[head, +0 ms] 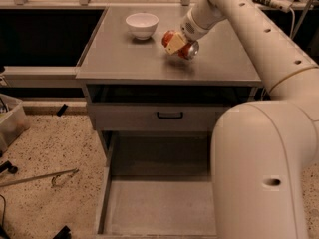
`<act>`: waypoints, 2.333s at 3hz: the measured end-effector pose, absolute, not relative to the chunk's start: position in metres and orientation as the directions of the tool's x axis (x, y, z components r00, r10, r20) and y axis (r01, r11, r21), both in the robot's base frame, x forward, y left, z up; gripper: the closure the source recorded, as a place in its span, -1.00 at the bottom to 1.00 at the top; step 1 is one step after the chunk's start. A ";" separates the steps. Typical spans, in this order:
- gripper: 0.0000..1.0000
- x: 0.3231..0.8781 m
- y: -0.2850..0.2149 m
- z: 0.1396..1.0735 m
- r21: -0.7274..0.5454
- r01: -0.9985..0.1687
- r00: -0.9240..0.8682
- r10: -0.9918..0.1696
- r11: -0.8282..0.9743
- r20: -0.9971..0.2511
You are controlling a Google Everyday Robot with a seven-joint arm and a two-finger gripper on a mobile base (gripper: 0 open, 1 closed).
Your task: Place coke can into middle drawer
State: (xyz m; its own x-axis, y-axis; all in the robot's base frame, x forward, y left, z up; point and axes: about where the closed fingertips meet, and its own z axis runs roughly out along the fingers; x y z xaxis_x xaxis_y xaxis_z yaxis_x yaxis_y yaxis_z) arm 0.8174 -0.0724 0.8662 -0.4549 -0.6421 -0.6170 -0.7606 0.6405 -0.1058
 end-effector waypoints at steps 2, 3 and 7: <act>1.00 0.718 -0.111 0.917 -0.152 -0.843 -0.356 -0.748 0.515 -0.560; 1.00 0.664 -0.125 0.928 -0.137 -0.884 -0.306 -0.775 0.447 -0.554; 1.00 0.522 -0.127 0.944 -0.106 -0.938 -0.204 -0.774 0.329 -0.599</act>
Offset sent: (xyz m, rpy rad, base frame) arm -0.1724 -0.0720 0.0804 -0.1203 0.0085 0.2243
